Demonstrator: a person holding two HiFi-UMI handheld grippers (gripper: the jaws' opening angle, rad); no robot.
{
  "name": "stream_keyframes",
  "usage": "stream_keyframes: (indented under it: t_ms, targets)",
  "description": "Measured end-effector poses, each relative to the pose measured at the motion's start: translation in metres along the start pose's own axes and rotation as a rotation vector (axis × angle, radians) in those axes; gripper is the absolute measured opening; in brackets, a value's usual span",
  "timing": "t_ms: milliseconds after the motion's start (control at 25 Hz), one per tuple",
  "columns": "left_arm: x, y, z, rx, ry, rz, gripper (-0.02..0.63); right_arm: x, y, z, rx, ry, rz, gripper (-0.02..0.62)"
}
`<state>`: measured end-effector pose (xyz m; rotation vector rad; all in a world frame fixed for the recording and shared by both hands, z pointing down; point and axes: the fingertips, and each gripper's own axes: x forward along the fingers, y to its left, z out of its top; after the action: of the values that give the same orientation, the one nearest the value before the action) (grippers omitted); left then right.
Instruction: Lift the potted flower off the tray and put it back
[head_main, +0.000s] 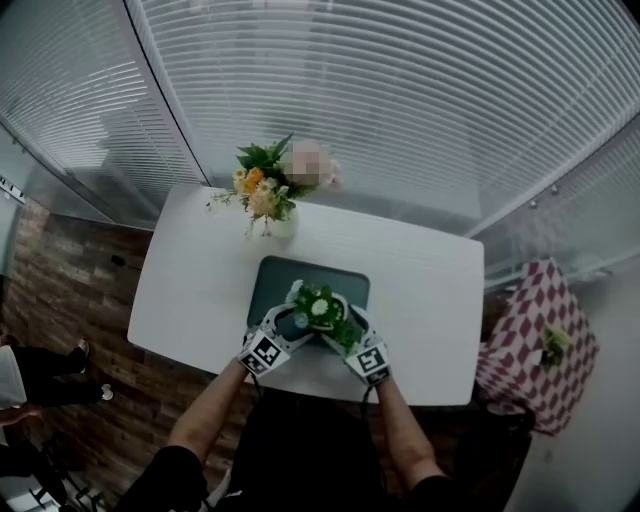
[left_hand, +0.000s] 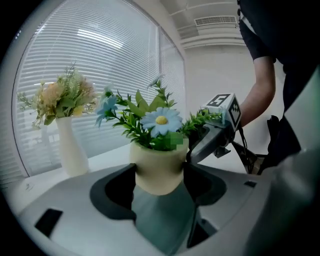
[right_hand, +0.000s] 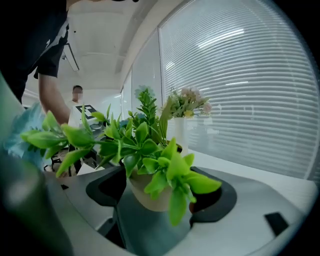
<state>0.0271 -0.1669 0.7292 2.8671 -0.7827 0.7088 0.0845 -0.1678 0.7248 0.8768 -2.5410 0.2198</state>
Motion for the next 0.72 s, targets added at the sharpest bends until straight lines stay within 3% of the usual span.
stream_keyframes:
  t_ms: [720]
  targets:
    - [-0.061,-0.038,0.033,0.063,-0.073,0.024,0.282,-0.043,0.053,0.037,-0.063,-0.104,-0.024,0.376]
